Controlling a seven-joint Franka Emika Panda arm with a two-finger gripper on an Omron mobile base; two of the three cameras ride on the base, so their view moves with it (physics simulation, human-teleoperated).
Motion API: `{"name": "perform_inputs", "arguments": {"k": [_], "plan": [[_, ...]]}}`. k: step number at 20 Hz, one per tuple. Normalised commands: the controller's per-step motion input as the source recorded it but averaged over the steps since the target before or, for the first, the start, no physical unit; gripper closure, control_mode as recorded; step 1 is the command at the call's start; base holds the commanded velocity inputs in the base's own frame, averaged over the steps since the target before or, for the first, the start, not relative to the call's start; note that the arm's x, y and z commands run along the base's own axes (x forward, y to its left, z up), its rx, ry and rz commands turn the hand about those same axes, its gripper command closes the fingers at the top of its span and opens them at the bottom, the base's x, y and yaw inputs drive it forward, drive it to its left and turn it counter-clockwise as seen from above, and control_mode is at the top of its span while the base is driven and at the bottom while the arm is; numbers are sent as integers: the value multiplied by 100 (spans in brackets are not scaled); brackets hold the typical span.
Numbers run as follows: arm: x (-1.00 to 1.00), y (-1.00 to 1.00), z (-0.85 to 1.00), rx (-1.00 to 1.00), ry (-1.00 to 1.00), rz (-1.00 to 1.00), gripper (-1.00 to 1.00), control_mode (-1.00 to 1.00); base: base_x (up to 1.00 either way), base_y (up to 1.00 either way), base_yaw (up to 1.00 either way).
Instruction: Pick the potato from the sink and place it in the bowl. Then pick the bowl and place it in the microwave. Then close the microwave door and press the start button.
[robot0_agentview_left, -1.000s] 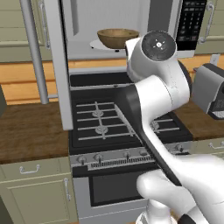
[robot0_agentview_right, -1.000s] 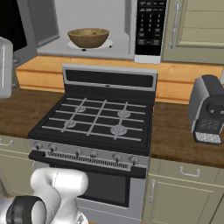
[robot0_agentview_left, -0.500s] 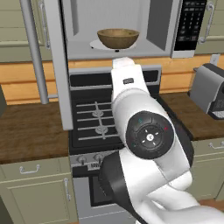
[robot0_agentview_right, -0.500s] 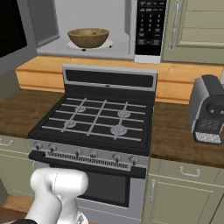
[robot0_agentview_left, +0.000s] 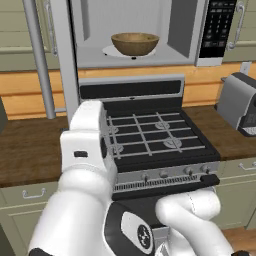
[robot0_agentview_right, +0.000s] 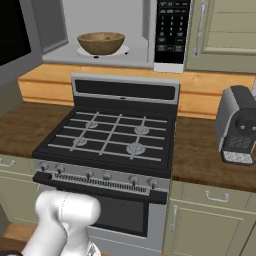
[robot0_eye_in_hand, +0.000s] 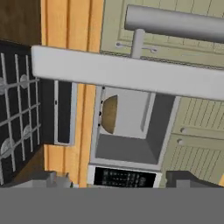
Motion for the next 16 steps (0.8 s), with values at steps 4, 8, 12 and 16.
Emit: {"name": "perform_inputs", "arguments": {"k": [4,8,12,16], "plan": [[1,72,0,0,-10,-46,-100,-100,0,0,0],[-7,78,0,0,-16,-44,-100,-100,0,0,0],[25,71,-15,0,-3,-52,-100,-100,0,0,0],[72,38,-33,0,0,-62,-100,-100,0,0,0]]}}
